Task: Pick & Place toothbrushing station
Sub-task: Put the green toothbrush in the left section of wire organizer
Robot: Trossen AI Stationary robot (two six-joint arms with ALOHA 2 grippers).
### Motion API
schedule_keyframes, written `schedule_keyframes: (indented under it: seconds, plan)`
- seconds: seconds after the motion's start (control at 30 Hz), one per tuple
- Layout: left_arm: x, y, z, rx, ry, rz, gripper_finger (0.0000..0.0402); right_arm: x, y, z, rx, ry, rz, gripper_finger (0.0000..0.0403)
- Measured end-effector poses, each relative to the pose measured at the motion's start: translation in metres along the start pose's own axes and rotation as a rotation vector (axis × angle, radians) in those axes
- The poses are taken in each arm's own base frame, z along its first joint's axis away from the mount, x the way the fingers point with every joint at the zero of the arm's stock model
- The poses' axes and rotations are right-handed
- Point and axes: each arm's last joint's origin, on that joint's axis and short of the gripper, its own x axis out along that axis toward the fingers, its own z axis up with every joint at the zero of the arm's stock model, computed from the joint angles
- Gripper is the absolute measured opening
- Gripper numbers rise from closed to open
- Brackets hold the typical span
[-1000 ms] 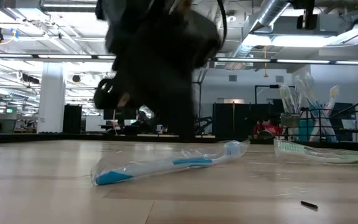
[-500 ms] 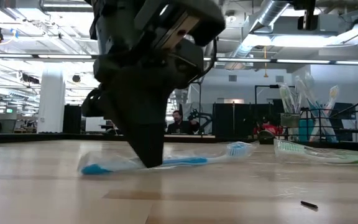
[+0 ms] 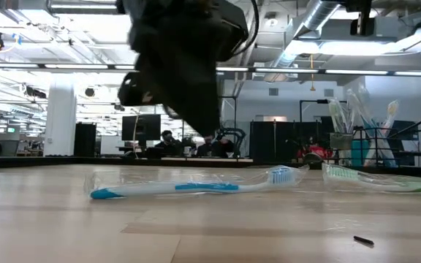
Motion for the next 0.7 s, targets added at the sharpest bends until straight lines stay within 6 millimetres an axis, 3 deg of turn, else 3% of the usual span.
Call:
schedule_keyframes:
  seconds: [0.27, 0.57, 0.7]
  plan:
    - [0.006, 0.003, -0.004, 0.076, -0.036, 0.054, 0.0114, 0.000, -0.002, -0.002, -0.003, 0.018, -0.021, 0.0062]
    - [0.007, 0.009, -0.006, 0.123, -0.070, 0.134, 0.0141, 0.000, -0.003, -0.002, 0.001, 0.022, -0.026, 0.0062]
    - [0.002, -0.009, 0.010, 0.210, -0.205, 0.004, 0.0143, 0.000, -0.003, -0.002, 0.000, 0.023, -0.028, 0.0062]
